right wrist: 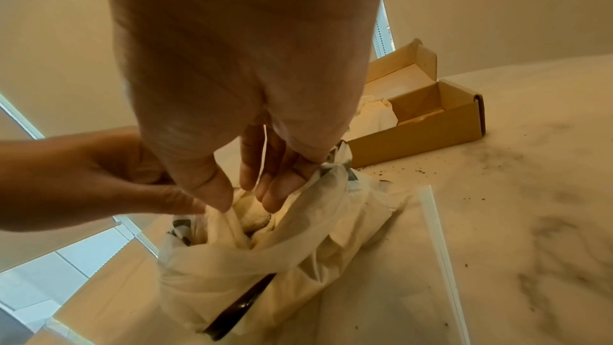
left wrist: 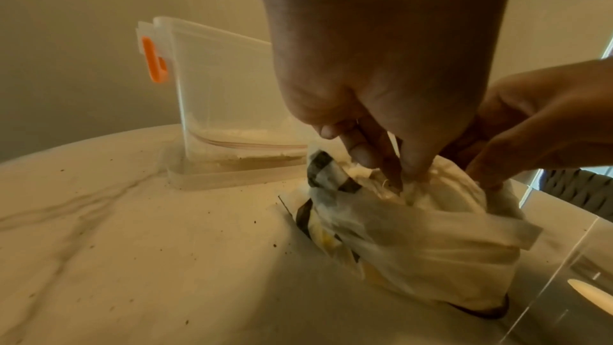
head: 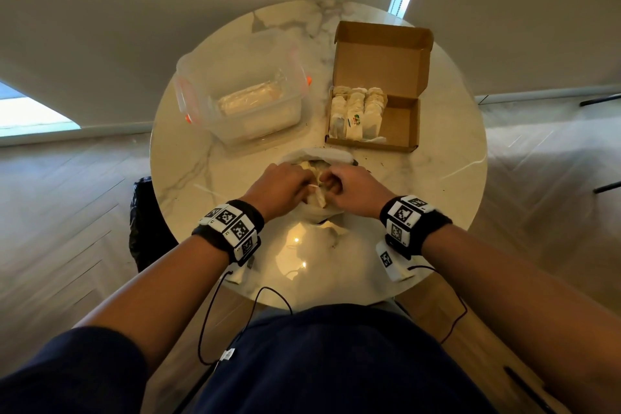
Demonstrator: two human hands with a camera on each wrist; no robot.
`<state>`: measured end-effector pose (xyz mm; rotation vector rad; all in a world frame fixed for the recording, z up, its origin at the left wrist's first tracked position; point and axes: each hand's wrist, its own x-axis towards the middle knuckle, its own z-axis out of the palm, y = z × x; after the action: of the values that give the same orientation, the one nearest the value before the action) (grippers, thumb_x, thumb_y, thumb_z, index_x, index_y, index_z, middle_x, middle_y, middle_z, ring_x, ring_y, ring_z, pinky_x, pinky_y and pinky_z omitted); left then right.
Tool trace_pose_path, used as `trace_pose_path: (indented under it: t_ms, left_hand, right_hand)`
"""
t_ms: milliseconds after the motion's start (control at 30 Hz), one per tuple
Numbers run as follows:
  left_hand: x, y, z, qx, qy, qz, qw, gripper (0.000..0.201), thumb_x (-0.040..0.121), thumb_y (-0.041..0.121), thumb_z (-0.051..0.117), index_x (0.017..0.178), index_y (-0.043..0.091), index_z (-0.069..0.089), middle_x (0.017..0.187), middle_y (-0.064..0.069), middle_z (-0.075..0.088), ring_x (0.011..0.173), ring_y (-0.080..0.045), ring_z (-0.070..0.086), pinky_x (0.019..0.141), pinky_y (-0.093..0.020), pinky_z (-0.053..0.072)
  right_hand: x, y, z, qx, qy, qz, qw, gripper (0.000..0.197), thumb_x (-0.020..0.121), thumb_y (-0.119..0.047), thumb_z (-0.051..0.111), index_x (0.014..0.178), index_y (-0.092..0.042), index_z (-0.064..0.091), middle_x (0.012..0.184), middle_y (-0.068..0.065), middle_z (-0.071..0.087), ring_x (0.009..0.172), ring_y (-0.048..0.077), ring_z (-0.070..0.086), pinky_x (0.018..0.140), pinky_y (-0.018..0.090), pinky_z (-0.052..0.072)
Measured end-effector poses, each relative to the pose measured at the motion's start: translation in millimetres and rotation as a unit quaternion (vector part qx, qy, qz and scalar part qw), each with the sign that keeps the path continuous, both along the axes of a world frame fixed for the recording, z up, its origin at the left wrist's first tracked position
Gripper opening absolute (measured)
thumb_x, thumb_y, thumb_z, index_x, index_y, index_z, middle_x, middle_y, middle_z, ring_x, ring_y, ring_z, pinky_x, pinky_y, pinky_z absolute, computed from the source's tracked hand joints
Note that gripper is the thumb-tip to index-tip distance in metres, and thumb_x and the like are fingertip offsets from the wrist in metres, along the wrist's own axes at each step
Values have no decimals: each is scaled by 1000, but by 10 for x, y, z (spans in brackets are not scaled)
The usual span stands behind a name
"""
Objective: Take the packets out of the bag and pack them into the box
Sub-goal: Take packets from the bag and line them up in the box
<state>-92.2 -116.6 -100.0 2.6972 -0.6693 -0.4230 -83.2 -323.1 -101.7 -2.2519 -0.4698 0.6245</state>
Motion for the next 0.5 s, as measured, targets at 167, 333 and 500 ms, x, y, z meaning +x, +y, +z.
trace_pose_path:
  t_ms: [167,333,500]
  left_hand:
    - [13,-4,166,-73,-3,17,997,15,98,27,58,106,21,68,96,5,69,85,-14,60,77,-35,48]
    - [-13,-32,177,-108,-8,76,991,19,94,21,58,112,23,61,100,10,62,83,-8,52,76,-26,43]
    - [-89,-43,66,12,48,47,998,21,85,31,58,105,25,59,96,5,61,90,-19,57,75,-34,42]
  right_hand:
    - [7,43,7,-29,-38,17,999,15,94,-21,64,93,-6,67,79,6,66,69,15,56,62,25,41]
    - [13,19,24,-39,-28,-6,999,17,96,-22,59,86,-8,61,73,1,59,66,15,54,60,24,42]
    - [39,-67,-17,-30,-37,-58,997,14,94,-21,62,83,-13,59,77,4,62,72,20,54,58,14,35]
